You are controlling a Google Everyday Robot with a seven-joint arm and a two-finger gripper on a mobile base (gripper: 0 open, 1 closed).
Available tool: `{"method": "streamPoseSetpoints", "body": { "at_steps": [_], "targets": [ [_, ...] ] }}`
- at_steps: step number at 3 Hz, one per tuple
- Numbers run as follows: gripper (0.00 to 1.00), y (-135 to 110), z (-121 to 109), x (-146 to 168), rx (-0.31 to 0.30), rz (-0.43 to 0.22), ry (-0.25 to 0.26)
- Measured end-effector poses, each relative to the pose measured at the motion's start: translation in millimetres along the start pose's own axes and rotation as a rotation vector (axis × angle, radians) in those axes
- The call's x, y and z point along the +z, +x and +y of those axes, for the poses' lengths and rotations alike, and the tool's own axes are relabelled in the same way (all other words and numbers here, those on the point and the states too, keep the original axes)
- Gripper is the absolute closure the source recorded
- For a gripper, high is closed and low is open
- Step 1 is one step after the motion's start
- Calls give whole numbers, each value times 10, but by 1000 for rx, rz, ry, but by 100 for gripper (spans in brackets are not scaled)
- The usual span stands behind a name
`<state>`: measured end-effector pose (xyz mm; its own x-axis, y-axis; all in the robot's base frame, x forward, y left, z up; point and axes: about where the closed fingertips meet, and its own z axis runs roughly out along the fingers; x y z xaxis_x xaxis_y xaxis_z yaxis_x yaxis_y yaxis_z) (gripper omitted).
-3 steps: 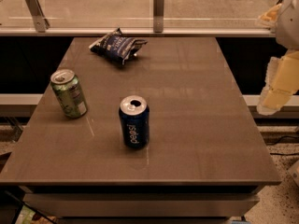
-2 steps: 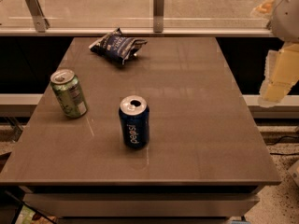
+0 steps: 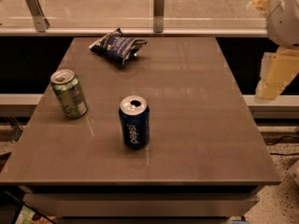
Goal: Pick blue chip bag
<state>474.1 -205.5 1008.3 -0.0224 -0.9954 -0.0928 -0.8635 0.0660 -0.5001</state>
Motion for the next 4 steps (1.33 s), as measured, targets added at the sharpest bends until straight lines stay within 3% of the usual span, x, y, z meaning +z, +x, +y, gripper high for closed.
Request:
{"method": "streamPoseSetpoints", "body": {
  "at_steps": [1, 2, 3, 4],
  "targets": [
    [0, -103, -93, 105, -35, -18, 91],
    [0, -226, -229, 225, -70, -39, 140],
    [0, -375, -418, 386, -111, -70, 150],
    [0, -376, -418, 386, -111, -70, 150]
  ]
}}
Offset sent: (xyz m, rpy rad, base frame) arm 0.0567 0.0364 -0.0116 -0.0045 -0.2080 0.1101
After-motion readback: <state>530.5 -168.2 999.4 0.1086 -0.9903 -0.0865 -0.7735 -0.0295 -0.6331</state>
